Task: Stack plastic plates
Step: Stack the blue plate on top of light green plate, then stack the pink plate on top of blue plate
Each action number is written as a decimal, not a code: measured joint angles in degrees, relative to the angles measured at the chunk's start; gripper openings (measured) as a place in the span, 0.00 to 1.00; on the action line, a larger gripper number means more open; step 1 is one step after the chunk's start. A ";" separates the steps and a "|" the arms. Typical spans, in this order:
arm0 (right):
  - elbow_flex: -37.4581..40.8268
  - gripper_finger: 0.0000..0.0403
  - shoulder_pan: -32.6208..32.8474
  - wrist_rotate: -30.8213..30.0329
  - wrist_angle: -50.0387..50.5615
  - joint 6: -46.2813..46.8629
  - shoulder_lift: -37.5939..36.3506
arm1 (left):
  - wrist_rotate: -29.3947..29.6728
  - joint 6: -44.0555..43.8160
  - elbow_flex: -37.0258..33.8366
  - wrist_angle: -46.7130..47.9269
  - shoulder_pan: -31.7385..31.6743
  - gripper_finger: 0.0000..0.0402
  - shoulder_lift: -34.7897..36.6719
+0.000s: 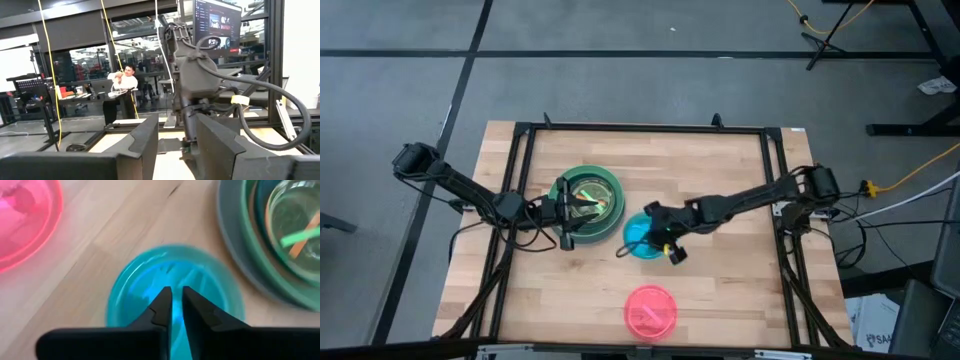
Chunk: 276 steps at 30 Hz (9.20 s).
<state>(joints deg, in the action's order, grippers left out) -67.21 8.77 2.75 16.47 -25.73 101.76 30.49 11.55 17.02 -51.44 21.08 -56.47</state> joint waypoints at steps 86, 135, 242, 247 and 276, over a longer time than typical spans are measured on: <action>14.20 0.01 2.08 -8.81 -8.94 0.33 1.96 | 0.30 -0.87 0.00 2.54 -0.33 0.31 -0.11; -5.91 0.01 -5.74 -6.14 -17.61 -15.59 9.59 | 0.24 -0.87 0.07 3.18 -0.33 0.31 -0.15; 15.80 0.39 14.81 -1.40 -21.09 44.93 -2.83 | -10.20 -15.98 -0.02 5.29 1.74 0.31 -4.61; 15.71 0.39 16.15 -2.27 -25.39 48.18 2.18 | -9.95 -18.60 -0.02 1.41 3.20 0.31 -8.88; 15.64 0.29 16.65 -1.91 -33.95 53.76 9.83 | -5.23 -25.14 0.00 -2.14 4.61 0.31 -18.25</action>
<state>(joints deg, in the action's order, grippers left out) -51.57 25.43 0.84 -17.48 28.03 111.59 25.26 -13.58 17.02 -53.58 25.69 -74.72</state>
